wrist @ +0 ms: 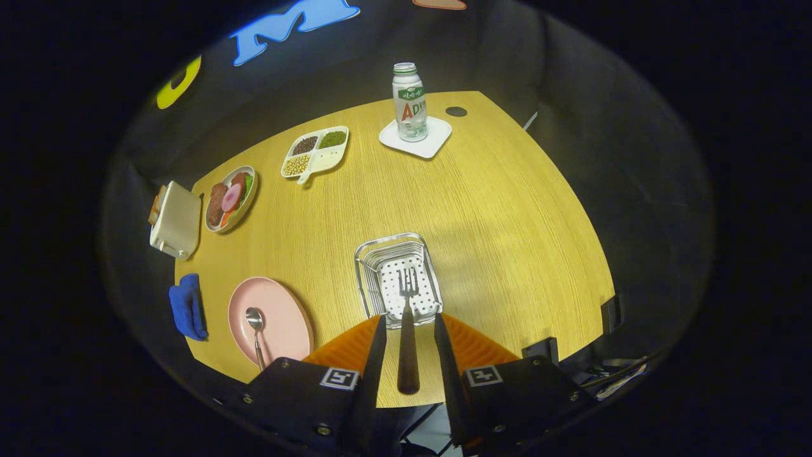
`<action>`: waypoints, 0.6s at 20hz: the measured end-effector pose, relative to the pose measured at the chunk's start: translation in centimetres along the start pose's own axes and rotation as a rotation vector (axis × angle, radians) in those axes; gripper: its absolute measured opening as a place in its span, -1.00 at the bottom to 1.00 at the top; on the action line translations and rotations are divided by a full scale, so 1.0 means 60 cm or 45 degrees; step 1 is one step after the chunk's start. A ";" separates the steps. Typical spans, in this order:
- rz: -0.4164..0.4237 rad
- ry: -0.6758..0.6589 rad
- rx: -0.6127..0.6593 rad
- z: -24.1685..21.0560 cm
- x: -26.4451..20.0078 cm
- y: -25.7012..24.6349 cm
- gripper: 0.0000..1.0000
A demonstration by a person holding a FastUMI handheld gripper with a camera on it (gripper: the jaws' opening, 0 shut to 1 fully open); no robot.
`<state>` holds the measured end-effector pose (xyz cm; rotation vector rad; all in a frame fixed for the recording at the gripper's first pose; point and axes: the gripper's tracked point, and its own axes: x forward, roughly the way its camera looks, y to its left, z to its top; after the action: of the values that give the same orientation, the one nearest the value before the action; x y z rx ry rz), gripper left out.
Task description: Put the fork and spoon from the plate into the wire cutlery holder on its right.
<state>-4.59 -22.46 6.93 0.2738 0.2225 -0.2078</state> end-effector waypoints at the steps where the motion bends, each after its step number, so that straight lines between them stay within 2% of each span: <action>1: 0.001 -0.009 0.005 0.001 -0.005 0.001 -0.07; 9: 0.010 -0.176 -0.043 0.042 -0.067 0.028 -0.07; 12: 0.051 -0.216 -0.060 0.053 -0.085 0.064 -0.07</action>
<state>-7.96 -18.89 12.10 0.2125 0.0539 -0.1848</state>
